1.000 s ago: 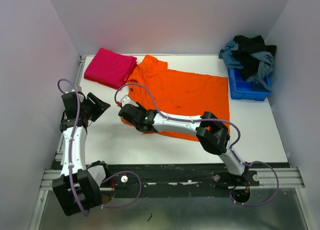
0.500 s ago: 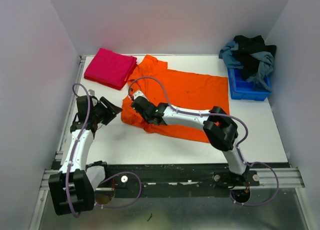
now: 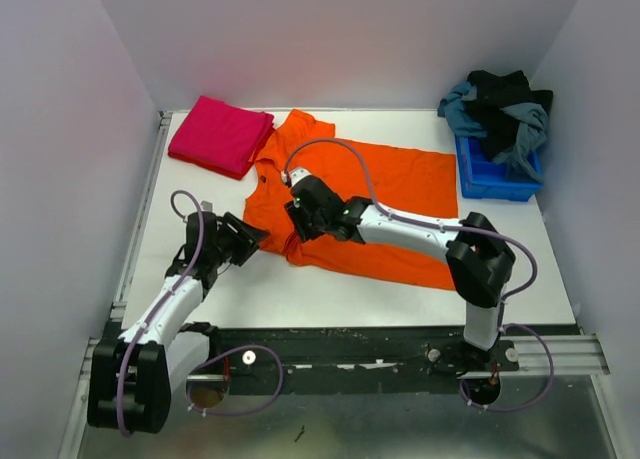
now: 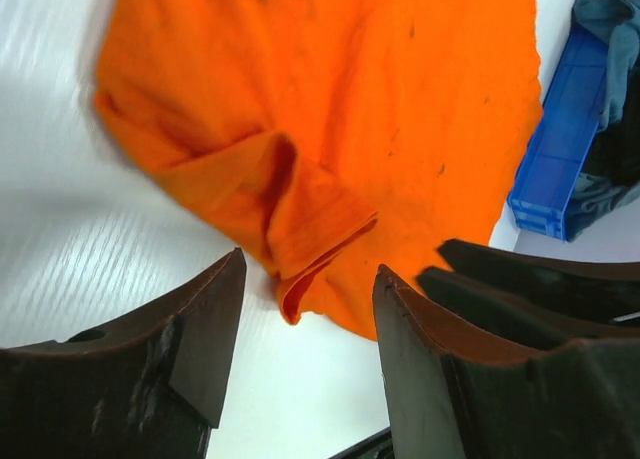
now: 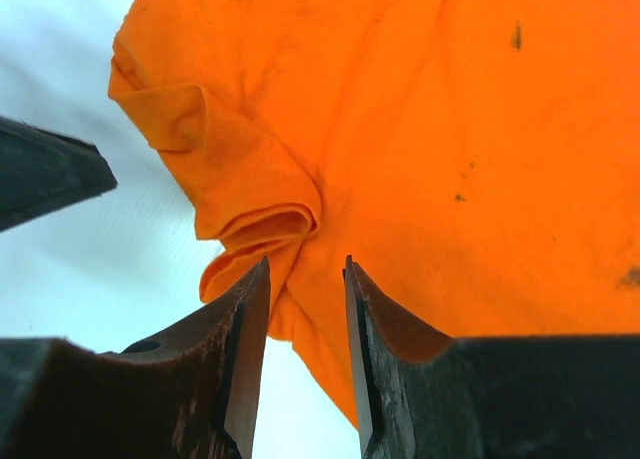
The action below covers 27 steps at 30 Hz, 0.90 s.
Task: Fold and stack the t-shirts
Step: Flatten out the tshirt
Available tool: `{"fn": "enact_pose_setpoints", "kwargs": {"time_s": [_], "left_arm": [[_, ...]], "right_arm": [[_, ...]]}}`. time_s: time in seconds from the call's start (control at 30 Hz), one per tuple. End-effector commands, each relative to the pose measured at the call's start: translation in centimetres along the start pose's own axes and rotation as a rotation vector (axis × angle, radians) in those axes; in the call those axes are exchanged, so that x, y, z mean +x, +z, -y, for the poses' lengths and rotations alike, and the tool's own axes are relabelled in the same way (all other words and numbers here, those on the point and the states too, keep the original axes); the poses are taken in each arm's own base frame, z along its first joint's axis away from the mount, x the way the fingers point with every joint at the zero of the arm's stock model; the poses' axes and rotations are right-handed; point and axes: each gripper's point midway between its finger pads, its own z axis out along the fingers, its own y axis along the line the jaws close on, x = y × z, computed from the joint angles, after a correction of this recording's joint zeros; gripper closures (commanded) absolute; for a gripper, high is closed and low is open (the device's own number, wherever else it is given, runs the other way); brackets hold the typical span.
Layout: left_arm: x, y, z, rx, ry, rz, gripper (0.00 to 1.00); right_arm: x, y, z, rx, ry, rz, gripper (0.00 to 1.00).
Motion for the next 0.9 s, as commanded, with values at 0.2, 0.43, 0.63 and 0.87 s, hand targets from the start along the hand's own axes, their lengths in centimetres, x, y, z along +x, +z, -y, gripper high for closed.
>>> {"fn": "enact_pose_setpoints", "kwargs": {"time_s": [0.2,0.43,0.63,0.87], "left_arm": [[1.8,1.6,0.4,-0.008,-0.125,0.072,0.43],[3.2,3.0,-1.2,-0.069,-0.15,0.03,0.43],[3.9,3.5,-0.8,-0.071,-0.147,0.011,0.44],[4.8,4.0,0.4,-0.05,-0.127,-0.026,0.5]], "right_arm": [[1.0,-6.9,6.8,0.18,0.22,0.161,0.59],[4.4,-12.7,11.6,0.345,0.321,0.261,0.59],[6.2,-15.1,13.1,0.375,0.36,0.291,0.59],[7.3,-15.3,13.9,0.404,0.397,0.277,0.6]]}}
